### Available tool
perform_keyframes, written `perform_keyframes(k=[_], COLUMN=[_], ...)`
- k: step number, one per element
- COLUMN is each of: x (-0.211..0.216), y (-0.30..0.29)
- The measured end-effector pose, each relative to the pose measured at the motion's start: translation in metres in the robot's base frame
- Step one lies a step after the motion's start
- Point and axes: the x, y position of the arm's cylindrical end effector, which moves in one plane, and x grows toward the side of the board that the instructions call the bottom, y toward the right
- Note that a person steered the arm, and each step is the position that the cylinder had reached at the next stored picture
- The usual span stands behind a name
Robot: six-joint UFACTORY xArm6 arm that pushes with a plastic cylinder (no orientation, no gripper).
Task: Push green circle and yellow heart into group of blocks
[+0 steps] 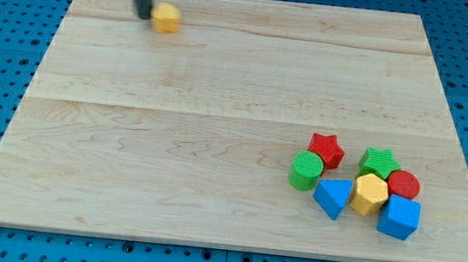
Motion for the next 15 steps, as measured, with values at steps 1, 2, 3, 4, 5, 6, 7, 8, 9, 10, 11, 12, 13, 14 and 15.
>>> perform_keyframes(k=[1,2,3,4,5,6,7,8,9,10,11,12,13,14,15], x=[0.007,0.028,-0.018,0.020,0.073,0.046,0.030,0.056,0.070,0.032,0.026,0.026,0.060,0.075,0.075], y=[0.139,0.149,0.111,0.135,0.189,0.196,0.179,0.171,0.165,0.169,0.130,0.106,0.111,0.113,0.101])
